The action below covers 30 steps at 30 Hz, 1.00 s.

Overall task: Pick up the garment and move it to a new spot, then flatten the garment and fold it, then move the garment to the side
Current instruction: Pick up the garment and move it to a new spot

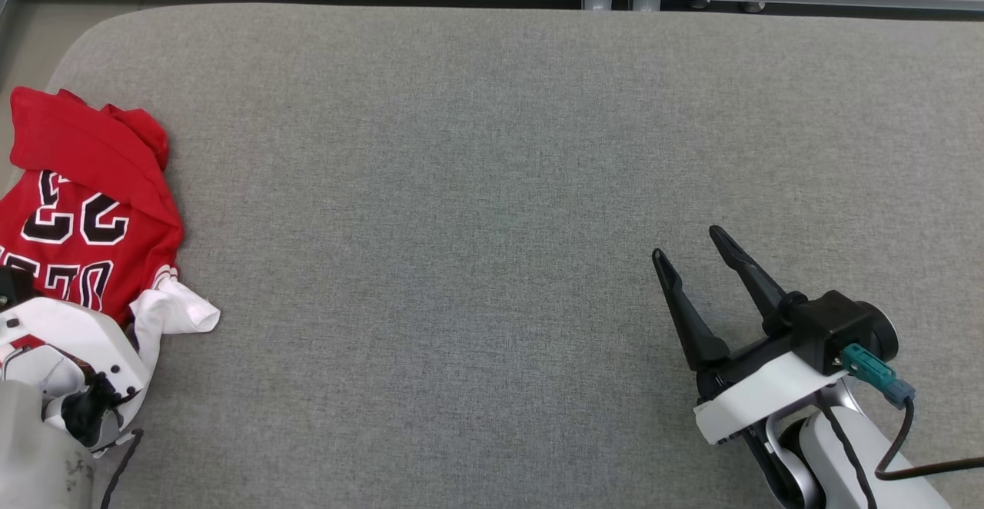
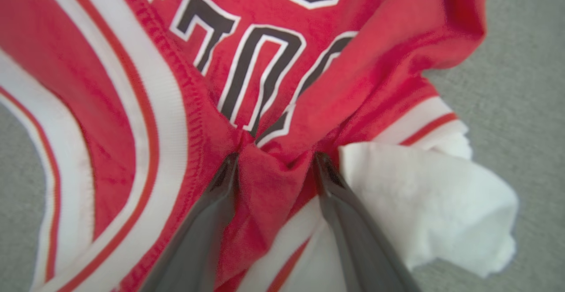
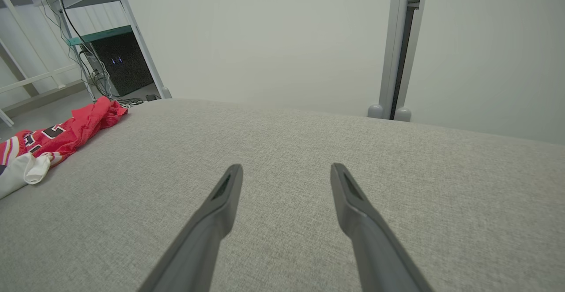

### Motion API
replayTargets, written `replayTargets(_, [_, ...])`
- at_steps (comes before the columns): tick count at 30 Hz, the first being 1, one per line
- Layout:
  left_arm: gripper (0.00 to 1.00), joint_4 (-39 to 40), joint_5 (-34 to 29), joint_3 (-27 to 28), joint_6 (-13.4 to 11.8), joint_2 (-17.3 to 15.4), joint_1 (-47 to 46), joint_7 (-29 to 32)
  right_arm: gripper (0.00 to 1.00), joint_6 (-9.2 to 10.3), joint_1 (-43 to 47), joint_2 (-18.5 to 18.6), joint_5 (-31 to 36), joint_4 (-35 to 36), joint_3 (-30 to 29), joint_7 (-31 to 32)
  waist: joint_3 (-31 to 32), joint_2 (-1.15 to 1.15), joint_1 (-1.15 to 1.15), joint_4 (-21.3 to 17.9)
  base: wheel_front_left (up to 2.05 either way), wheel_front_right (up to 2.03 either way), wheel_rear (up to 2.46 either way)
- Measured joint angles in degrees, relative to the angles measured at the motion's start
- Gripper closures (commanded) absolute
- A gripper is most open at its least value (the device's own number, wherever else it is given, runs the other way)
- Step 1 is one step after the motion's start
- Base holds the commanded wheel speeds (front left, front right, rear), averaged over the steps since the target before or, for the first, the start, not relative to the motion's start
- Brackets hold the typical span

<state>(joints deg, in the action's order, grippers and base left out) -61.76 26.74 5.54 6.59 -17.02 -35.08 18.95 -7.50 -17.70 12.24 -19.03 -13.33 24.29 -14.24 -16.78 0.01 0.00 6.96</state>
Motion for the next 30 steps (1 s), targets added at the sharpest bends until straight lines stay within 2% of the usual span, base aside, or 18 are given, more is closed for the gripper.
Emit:
replayTargets(7, [1.00,-1.5,-0.4,-2.4,0.4,0.1,-0.3,-6.6,0.00,0.00,0.0,-0.3,-0.6,-0.8,1.0,-0.4,2.1,-0.01,0.00,0.0,0.00,0.00,0.00])
replayTargets(11, [1.00,0.3,-0.6,-4.4,0.8,0.4,-0.9,-10.0,0.00,0.00,0.1,-0.6,-0.7,-1.2,1.4,-0.4,3.4,-0.01,0.00,0.0,0.00,0.00,0.00])
replayTargets(23, [1.00,14.5,1.2,-12.2,0.8,-1.0,-2.4,-13.8,0.00,0.00,0.9,-1.9,-1.4,-2.1,0.7,-0.7,7.7,0.00,0.00,-1.8,0.00,0.00,0.00])
replayTargets(30, [1.00,28.1,2.7,-15.7,0.8,-1.6,1.0,-12.8,0.00,0.00,1.6,-2.6,-1.4,-1.5,-0.7,-0.7,9.7,-0.01,0.00,-5.3,0.00,0.00,0.00])
